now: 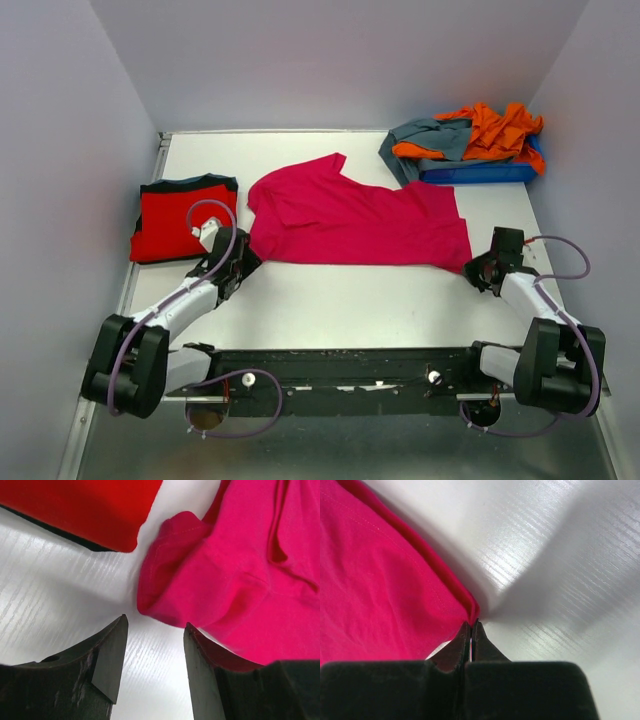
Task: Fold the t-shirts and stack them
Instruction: Fold the flattened tshirt in 1/3 of the way
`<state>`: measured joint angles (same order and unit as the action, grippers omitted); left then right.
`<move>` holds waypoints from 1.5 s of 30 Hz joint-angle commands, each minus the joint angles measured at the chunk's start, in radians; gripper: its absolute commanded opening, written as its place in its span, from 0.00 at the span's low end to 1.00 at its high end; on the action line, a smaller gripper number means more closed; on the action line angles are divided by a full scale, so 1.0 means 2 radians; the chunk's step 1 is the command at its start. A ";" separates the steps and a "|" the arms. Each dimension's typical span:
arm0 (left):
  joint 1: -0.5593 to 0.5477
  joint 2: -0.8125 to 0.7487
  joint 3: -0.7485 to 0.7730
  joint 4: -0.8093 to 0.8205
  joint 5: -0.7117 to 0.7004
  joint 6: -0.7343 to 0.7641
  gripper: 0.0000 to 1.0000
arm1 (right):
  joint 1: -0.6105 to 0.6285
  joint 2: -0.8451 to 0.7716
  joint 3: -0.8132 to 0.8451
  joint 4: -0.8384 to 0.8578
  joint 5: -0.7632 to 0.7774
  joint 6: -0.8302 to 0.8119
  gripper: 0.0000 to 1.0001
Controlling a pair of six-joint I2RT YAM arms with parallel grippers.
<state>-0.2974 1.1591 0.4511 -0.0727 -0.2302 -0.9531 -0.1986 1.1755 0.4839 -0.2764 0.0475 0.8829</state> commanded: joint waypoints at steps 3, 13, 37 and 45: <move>0.002 0.054 0.028 0.033 -0.044 0.006 0.47 | -0.004 -0.012 -0.006 0.012 -0.010 -0.009 0.01; 0.054 0.010 0.050 -0.024 -0.044 0.032 0.00 | -0.005 -0.025 0.023 -0.048 0.029 -0.002 0.01; 0.060 -0.103 -0.046 -0.013 0.039 0.017 0.69 | -0.014 -0.081 0.000 -0.083 0.008 -0.024 0.57; 0.060 -0.058 -0.050 0.046 0.057 0.000 0.68 | -0.014 -0.007 0.033 -0.067 -0.009 0.014 0.57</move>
<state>-0.1780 1.0016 0.3622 -0.0704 -0.1581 -0.9310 -0.2226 1.1271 0.4999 -0.4423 0.0620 0.8654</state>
